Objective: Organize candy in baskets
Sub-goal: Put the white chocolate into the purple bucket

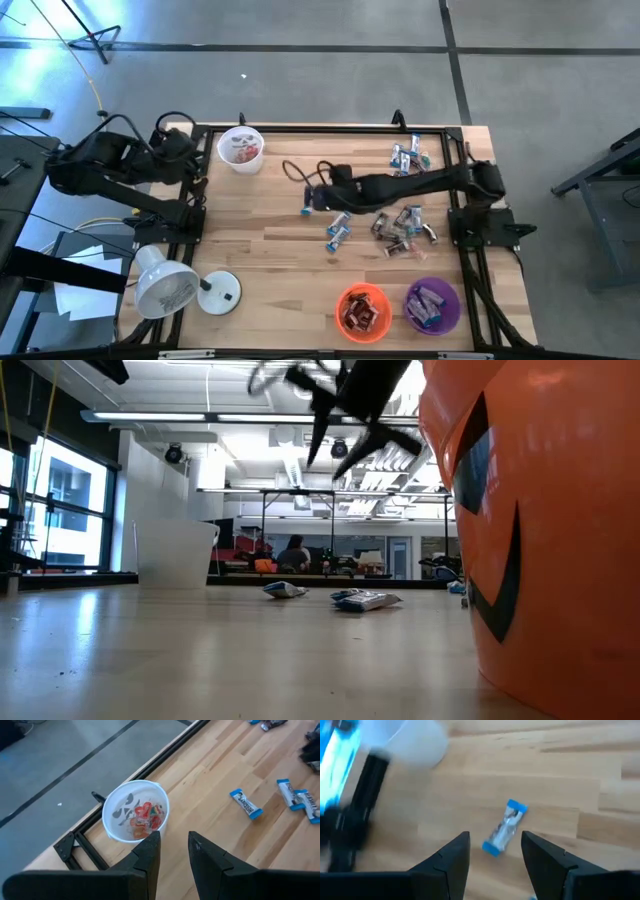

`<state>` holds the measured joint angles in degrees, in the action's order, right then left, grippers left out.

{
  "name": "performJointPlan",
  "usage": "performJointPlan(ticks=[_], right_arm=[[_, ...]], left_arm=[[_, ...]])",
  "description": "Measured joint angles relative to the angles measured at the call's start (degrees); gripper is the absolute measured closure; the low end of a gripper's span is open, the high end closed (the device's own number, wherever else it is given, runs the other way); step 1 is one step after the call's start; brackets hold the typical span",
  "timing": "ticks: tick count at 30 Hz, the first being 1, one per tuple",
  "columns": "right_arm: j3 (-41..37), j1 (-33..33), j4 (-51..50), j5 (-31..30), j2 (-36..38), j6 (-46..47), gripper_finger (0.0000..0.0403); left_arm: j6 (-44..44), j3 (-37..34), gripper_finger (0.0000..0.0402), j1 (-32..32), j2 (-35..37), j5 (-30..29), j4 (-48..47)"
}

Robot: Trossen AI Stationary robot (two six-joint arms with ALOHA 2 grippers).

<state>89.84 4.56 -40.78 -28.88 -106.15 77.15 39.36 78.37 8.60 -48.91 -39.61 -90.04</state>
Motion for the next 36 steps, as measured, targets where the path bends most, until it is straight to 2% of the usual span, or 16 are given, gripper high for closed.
performJointPlan(ticks=[4,8,12,16,26,36], right_arm=[[0.0,-2.07,2.1,-1.36,-4.47,12.3,0.0231],[0.0,-3.12,4.2,1.95,-8.93,20.09,0.0231],[0.0,-3.58,10.72,8.16,-12.21,20.71,0.0231],[0.0,-3.61,15.68,9.16,-14.79,21.26,0.0231],[0.0,-4.51,16.62,10.18,-19.87,33.34,0.0231],[0.31,-8.16,16.94,13.97,-21.68,33.54,0.0237]], left_arm=[[0.88,0.0,0.0313,-0.02,0.84,0.09,0.01],[1.61,0.0,0.0313,-0.02,1.5,0.09,0.0],[3.39,0.0,0.0313,0.0,2.05,0.81,0.01],[1.37,0.0,0.0313,-0.01,2.36,1.09,0.02],[-7.7,0.0,0.0313,0.0,5.7,2.96,0.02],[-12.72,0.01,0.0313,0.0,11.91,2.83,0.02]])
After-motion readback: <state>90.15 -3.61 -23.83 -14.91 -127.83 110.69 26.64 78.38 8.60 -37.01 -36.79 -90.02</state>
